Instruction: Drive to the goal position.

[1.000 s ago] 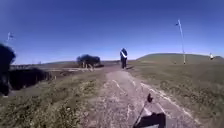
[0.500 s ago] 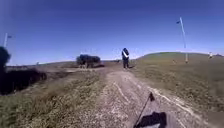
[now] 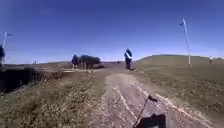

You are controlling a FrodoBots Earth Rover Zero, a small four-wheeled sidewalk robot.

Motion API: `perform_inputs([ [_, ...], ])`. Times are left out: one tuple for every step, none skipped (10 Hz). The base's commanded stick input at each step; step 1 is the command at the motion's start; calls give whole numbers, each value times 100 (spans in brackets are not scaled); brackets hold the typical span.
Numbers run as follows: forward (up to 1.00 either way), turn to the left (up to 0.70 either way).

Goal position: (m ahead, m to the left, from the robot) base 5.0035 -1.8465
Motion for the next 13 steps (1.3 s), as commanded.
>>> perform_inputs([
  [100,0],
  [100,0],
  [100,0],
  [100,0],
  [100,0],
  [100,0],
  [100,0],
  [100,0],
  [100,0],
  [100,0],
  [100,0],
  [100,0],
  [100,0],
])
